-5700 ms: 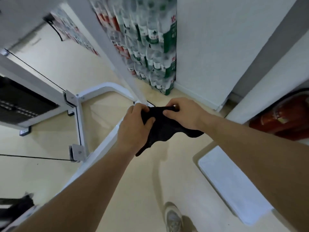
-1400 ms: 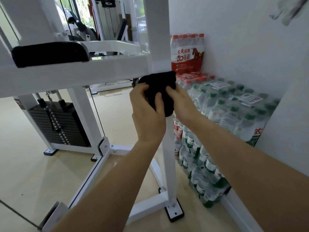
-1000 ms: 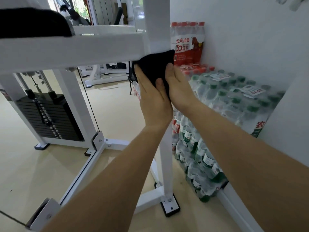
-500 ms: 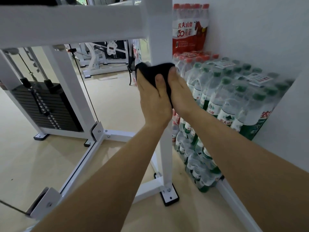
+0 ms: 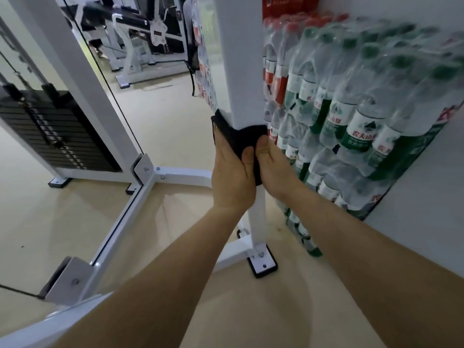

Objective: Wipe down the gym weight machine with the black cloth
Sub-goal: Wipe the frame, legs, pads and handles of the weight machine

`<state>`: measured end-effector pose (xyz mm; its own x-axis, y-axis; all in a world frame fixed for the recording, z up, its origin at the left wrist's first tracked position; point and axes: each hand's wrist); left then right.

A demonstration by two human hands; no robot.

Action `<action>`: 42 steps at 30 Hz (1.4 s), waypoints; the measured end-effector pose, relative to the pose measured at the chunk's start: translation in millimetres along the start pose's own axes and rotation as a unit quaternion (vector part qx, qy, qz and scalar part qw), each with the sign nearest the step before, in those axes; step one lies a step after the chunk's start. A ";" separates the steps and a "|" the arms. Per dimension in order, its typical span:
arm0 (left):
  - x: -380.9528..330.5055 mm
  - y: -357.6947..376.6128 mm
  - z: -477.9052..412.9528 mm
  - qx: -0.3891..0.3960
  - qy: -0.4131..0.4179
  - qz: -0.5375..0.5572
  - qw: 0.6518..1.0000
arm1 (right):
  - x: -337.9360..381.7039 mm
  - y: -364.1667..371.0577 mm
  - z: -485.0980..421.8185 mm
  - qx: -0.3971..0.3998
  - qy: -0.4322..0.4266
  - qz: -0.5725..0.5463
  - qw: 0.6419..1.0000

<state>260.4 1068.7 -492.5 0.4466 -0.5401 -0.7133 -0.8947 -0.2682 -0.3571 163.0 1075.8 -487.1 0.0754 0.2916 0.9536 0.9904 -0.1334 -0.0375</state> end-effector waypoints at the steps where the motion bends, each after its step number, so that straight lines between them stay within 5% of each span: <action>1: -3.7 -4.0 -3.4 0.004 0.002 -0.002 1.000 | 7.2 -0.1 -1.9 0.002 -0.001 -0.004 1.000; 9: -8.8 -3.3 -27.6 -0.045 0.067 -0.003 0.997 | 24.7 5.5 -26.9 -0.012 -0.093 -0.027 0.995; 29: 166.1 94.6 153.9 0.118 -0.096 -0.101 0.983 | -234.0 -2.8 80.6 -0.059 0.049 0.065 0.995; 33: 191.0 104.1 180.3 0.167 -0.112 -0.126 0.971 | -270.0 -6.9 98.2 -0.035 0.133 0.110 0.984; 37: 180.9 85.9 159.3 0.188 -0.070 -0.098 0.975 | -240.5 -7.6 93.4 -0.028 0.141 0.106 0.984; 42: 133.7 65.9 102.5 0.094 -0.001 -0.039 0.995 | -163.2 2.1 51.6 -0.066 -0.004 0.036 0.997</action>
<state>261.3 1060.6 -673.2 0.5148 -0.5224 -0.6798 -0.8414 -0.1560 -0.5173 158.8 1076.8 -658.2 0.1467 0.2842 0.9475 0.9586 -0.2773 -0.0653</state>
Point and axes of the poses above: each hand's wrist, its own z-axis away from the middle knuckle, its own y-axis out of the palm, x = y × z, and after that the axes turned 8 degrees about -z, right-handed
